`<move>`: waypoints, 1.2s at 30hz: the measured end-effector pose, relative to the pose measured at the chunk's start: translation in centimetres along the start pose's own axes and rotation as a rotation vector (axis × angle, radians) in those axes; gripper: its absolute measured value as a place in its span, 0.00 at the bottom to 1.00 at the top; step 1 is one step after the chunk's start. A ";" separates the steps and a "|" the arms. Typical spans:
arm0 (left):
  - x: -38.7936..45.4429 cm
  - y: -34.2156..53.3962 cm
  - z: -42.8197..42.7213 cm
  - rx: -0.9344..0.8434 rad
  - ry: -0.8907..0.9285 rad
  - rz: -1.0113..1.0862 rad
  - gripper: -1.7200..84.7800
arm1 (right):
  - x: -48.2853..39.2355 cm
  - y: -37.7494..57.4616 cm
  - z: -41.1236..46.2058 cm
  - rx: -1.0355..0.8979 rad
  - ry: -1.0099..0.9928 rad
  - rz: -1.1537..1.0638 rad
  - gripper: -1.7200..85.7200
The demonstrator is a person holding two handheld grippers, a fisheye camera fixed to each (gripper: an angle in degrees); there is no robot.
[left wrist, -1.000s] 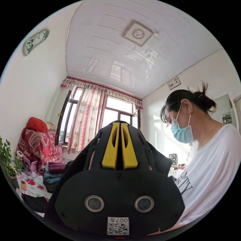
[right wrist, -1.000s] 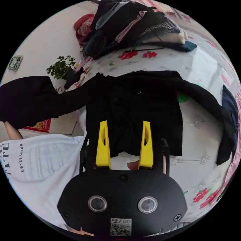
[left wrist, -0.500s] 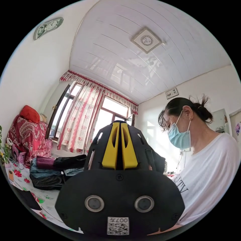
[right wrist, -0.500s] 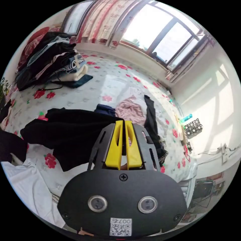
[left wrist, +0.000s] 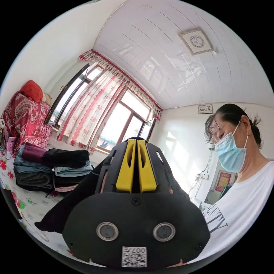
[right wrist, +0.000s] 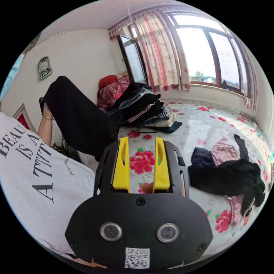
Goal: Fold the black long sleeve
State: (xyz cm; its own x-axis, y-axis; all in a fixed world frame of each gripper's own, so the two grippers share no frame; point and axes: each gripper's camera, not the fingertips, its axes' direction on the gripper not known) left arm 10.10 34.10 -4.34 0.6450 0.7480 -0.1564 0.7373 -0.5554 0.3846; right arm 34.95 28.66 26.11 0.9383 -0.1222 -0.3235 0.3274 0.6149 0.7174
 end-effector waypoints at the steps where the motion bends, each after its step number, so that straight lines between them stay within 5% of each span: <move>1: 0.0 0.0 0.7 -0.002 -0.005 -0.013 0.01 | -4.0 -0.1 2.9 -0.031 -0.148 -0.054 0.17; 6: 1.8 0.3 5.7 -0.038 -0.167 -0.048 0.01 | -17.7 -2.2 7.9 -0.123 -0.487 -0.306 0.21; 10: 2.6 1.4 7.4 -0.088 -0.180 -0.049 0.01 | -24.4 -1.7 10.4 -0.195 -0.164 -0.419 0.16; 12: 3.3 1.7 6.9 -0.136 -0.194 0.044 0.01 | -23.2 -2.0 9.3 -0.118 -0.011 -0.341 0.12; 17: 6.5 1.9 2.6 -0.213 -0.340 0.354 0.01 | -12.5 -5.9 -5.8 0.227 -0.090 -0.077 0.11; 24: 9.2 -0.1 0.0 -0.076 0.057 0.388 0.01 | -13.4 -9.6 -22.2 0.586 -0.182 -0.313 0.11; 28: 8.6 -2.5 4.8 -0.138 -0.025 0.462 0.01 | -14.6 -13.5 -24.2 0.648 -0.036 -0.408 0.10; 32: -2.7 -1.3 16.8 -0.433 -0.205 0.298 0.03 | -10.7 -18.7 -16.0 0.465 0.162 -0.317 0.11; 36: -20.8 8.0 24.4 -0.839 -0.592 -0.049 0.09 | -1.2 -18.9 -3.0 0.158 0.248 -0.091 0.12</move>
State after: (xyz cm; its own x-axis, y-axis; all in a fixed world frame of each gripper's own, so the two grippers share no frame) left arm 7.44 5.27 -20.17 0.7811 0.3380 -0.5250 0.5341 0.0739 0.8422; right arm 27.34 19.52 11.11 0.8551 0.0343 -0.5174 0.4403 0.4790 0.7594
